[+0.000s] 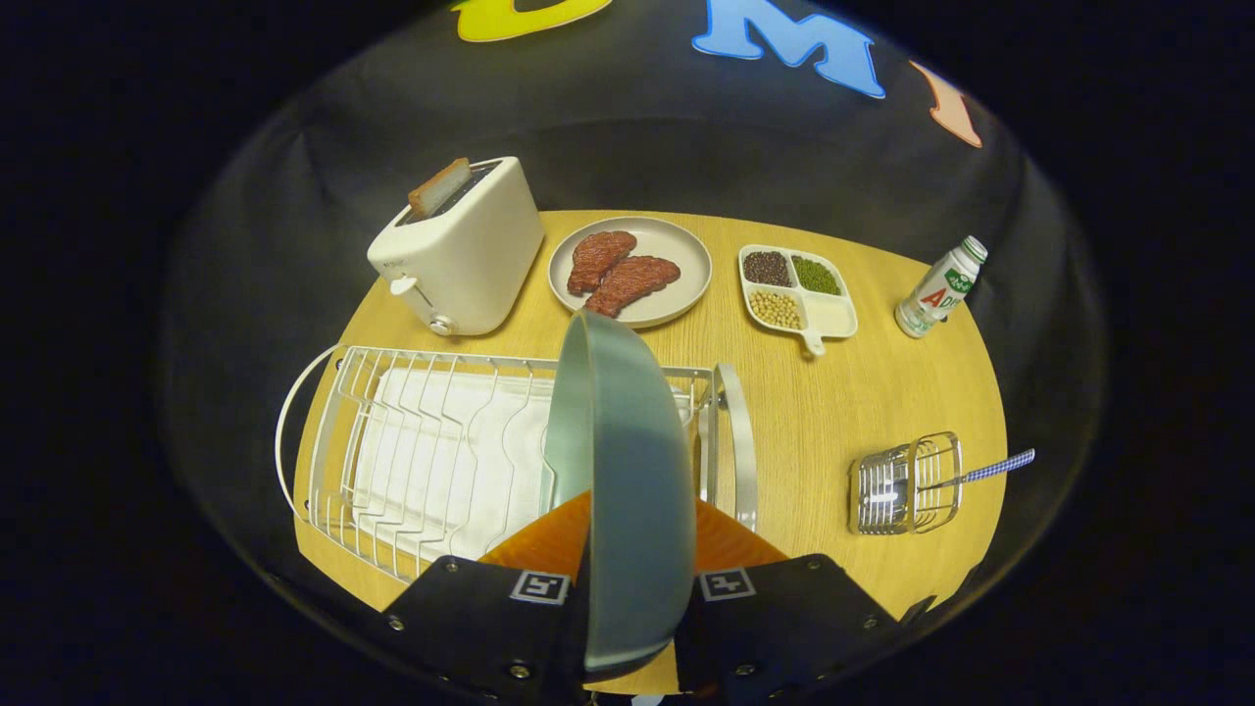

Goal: Take the plate from the dish rack, then take the spoon from the basket and place it into the plate.

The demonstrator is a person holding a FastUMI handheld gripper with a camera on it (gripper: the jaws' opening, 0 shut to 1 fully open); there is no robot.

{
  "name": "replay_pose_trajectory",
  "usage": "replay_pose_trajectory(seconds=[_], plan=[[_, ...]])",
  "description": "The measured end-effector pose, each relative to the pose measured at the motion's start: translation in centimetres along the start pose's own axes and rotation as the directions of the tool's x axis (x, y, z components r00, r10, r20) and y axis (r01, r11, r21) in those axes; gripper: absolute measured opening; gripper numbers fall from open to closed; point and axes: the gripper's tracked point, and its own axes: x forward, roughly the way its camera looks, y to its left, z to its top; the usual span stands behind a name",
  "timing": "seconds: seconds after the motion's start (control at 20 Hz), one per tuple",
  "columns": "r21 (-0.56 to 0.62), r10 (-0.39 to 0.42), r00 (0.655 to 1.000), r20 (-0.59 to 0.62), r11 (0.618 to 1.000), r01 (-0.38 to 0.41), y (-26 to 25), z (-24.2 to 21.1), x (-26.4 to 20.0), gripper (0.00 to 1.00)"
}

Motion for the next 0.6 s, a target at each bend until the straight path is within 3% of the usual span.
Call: replay_pose_trajectory(seconds=[0.2, 0.3, 0.6], plan=[[-0.075, -0.049, 0.998, 0.029, 0.996, 0.051, -0.2, 1.5, -0.3, 0.34], [-0.085, -0.047, 0.999, 0.026, 0.995, 0.049, -0.2, 1.8, -0.4, 0.29], [-0.079, -0.053, 0.998, 0.016, 0.995, 0.054, -0.2, 1.9, -0.7, 0.29]])
